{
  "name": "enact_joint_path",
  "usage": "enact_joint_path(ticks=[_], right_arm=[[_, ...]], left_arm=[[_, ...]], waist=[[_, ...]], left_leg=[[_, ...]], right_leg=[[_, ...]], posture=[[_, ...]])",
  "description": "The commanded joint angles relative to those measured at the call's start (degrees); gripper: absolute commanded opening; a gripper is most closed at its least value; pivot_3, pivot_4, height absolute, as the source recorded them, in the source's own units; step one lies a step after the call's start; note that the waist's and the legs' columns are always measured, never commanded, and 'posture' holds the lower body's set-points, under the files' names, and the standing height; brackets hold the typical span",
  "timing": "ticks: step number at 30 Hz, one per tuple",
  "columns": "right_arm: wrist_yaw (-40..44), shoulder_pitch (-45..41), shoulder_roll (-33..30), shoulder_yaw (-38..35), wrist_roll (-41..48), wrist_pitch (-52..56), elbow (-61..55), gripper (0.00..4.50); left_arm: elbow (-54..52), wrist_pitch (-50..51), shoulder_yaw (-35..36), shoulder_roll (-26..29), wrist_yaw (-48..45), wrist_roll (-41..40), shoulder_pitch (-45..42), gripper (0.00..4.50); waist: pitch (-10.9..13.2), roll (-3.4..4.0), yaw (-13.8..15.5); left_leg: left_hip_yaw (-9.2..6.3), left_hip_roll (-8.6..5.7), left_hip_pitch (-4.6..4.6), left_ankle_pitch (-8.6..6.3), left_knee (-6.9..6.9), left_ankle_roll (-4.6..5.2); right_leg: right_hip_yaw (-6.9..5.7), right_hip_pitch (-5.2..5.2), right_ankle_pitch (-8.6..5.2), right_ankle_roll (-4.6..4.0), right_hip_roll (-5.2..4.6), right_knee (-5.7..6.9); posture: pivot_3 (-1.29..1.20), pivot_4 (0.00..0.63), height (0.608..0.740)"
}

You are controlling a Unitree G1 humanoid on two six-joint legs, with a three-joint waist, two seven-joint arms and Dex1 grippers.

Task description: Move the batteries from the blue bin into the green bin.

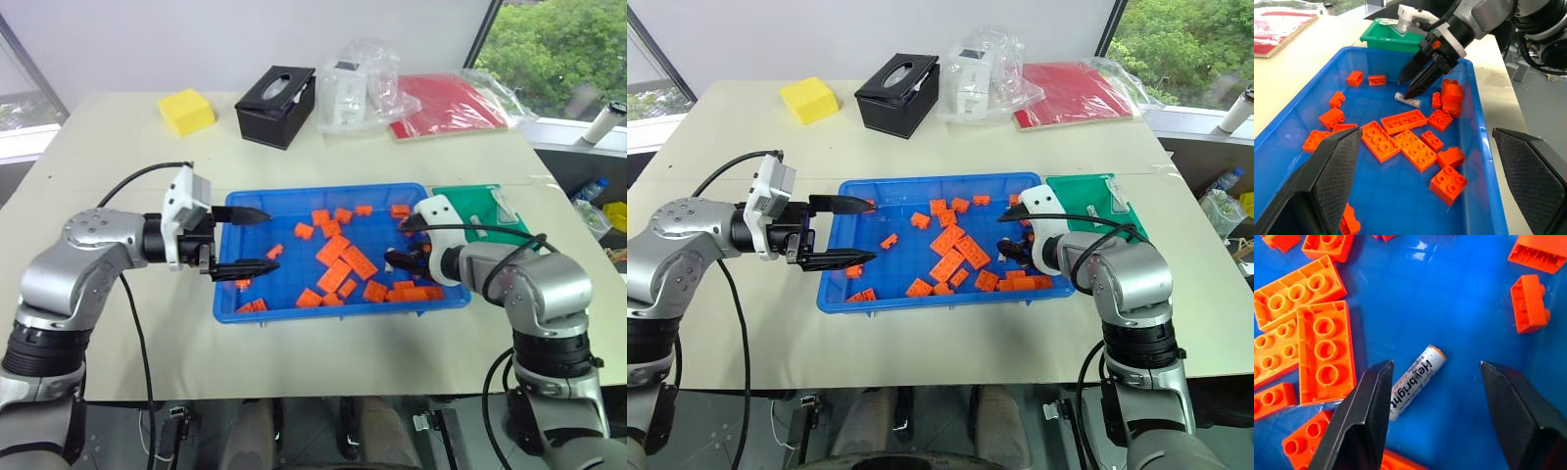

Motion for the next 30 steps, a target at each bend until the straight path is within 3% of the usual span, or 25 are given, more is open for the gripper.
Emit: enact_joint_path(ticks=[1,4,8,15,17,22,30], right_arm=[[-0.3,1.6,0.7,2.4,0.1,-0.4,-0.8,2.85],[-0.4,1.9,1.0,3.6,-0.3,-1.6,-0.2,2.05],[0.2,1.6,0.5,5.1,-0.1,-2.2,0.2,0.23],[0.6,-0.5,-0.2,5.2,-0.1,-2.1,1.3,0.23],[0.4,-1.4,-0.1,4.7,-0.2,-1.7,1.4,0.74],[0.0,-3.3,1.8,2.4,0.7,3.1,-0.3,2.85],[-1.9,-6.6,2.8,-0.4,-0.2,6.9,-1.6,2.85]], left_arm=[[-1.3,0.0,2.2,0.7,0.2,-1.0,-0.7,4.50],[-1.0,0.2,2.0,0.5,0.2,-1.0,-1.5,4.50],[-0.4,0.2,1.7,0.1,0.2,-0.8,-2.4,4.50],[0.1,-0.1,1.6,-0.3,0.2,-0.7,-2.8,4.50],[0.2,-0.3,1.5,-0.4,0.2,-0.5,-2.7,4.50],[-0.1,-0.9,1.5,-0.7,0.1,-0.3,-2.1,4.50],[0.3,-1.9,1.7,-0.5,-0.3,0.1,-1.7,4.50]], waist=[[0.0,-0.06,0.0],[-0.1,-0.24,-0.1],[-0.3,-0.47,0.0],[-0.3,-0.54,-0.1],[-0.3,-0.54,-0.1],[-0.3,-0.50,0.0],[-0.3,-0.48,0.0]], left_leg=[[0.00,0.00,0.00,0.00,0.00,0.00],[-0.01,0.01,0.03,0.00,-0.01,0.00],[-0.02,0.04,0.06,0.00,0.01,0.00],[-0.03,0.05,0.06,0.00,-0.01,0.00],[-0.03,0.05,0.06,0.00,-0.01,0.00],[-0.02,0.05,0.01,0.00,-0.03,0.00],[0.00,0.04,-0.01,0.00,-0.03,0.00]], right_leg=[[0.00,0.00,0.00,0.00,0.00,-0.01],[0.00,0.02,0.00,0.00,0.01,-0.01],[-0.01,0.07,-0.01,-0.02,0.02,-0.02],[-0.02,0.07,-0.02,-0.03,0.02,-0.02],[-0.02,0.07,-0.02,-0.03,0.02,-0.02],[-0.02,0.00,-0.01,-0.03,0.02,-0.02],[-0.01,-0.01,-0.01,-0.02,-0.01,-0.02]], posture=[[0.00,0.150,0.736],[0.00,0.150,0.736],[0.00,0.150,0.736],[0.00,0.150,0.736],[0.00,0.150,0.736],[0.00,0.150,0.736],[0.00,0.150,0.736]])
